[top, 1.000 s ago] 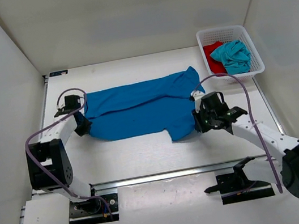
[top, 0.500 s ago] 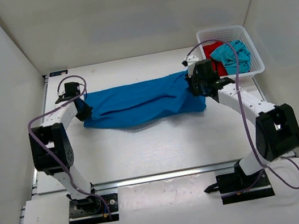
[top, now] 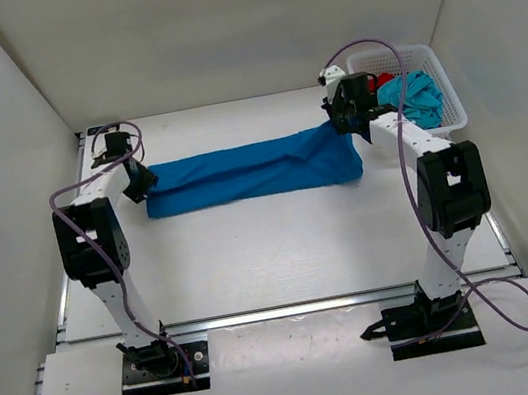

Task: Fold and stack the t-shirts
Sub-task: Fold the other side of the tshirt into a rectangle, then rotate the tshirt 80 degrees, then grab the bottom of the folded rectangular tshirt with both arms

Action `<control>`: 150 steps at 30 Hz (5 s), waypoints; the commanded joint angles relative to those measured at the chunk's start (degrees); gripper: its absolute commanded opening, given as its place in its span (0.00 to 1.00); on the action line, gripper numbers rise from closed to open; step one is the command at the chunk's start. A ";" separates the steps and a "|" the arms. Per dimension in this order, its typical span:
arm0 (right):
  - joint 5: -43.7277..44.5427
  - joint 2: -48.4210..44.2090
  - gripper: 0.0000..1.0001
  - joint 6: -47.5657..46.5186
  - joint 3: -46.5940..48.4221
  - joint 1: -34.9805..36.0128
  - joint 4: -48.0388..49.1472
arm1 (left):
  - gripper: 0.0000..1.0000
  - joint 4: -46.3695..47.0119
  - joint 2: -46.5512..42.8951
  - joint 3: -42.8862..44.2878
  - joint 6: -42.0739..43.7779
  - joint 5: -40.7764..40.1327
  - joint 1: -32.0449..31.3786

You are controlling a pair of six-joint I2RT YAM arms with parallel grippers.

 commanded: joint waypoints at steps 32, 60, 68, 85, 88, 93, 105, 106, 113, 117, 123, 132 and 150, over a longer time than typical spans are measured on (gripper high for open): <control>-18.04 -1.46 0.91 24.99 -16.92 0.12 10.17 | 0.99 1.89 9.59 6.74 4.01 8.73 -7.71; -16.73 12.72 0.99 25.61 12.56 5.20 4.21 | 0.98 -16.77 -26.90 -16.13 19.83 21.38 -13.25; -12.31 9.45 0.99 27.71 3.92 11.89 0.24 | 0.99 -14.01 -24.00 -12.45 18.15 19.48 -6.13; -17.16 27.61 1.00 30.80 20.23 4.87 -5.47 | 0.98 -18.07 -20.30 -9.54 19.12 16.73 -1.99; -19.96 34.04 0.99 31.67 31.47 1.61 -6.44 | 0.99 -18.24 -20.65 -11.03 18.60 17.25 -2.34; -27.52 51.07 0.99 35.89 61.69 -0.94 -5.14 | 0.99 -20.88 -22.67 -12.79 19.47 17.52 -4.43; -26.32 27.34 0.99 25.53 49.06 2.83 -16.27 | 0.99 -18.07 -26.44 -19.72 21.76 23.58 -11.57; -25.96 21.81 0.99 25.78 42.04 3.36 -16.46 | 0.99 -17.46 -27.84 -21.21 21.32 23.76 -12.01; -9.39 -11.96 0.95 20.17 2.18 14.94 -17.51 | 0.96 -9.65 -36.90 -33.17 15.97 19.89 -19.46; -2.32 -22.09 0.90 19.44 -13.73 22.70 -14.27 | 0.83 -2.44 -38.84 -37.83 10.00 17.36 -26.06; -6.02 -33.87 0.83 26.76 -31.40 27.15 -1.08 | 0.63 3.37 -37.79 -42.58 7.61 16.47 -26.69; -0.02 -33.35 0.80 28.77 -40.54 38.43 1.72 | 0.54 14.27 -36.39 -45.22 6.64 15.42 -30.47; 2.61 -18.07 0.68 29.56 -40.30 43.97 10.61 | 0.00 24.83 -34.45 -54.44 4.53 17.08 -33.71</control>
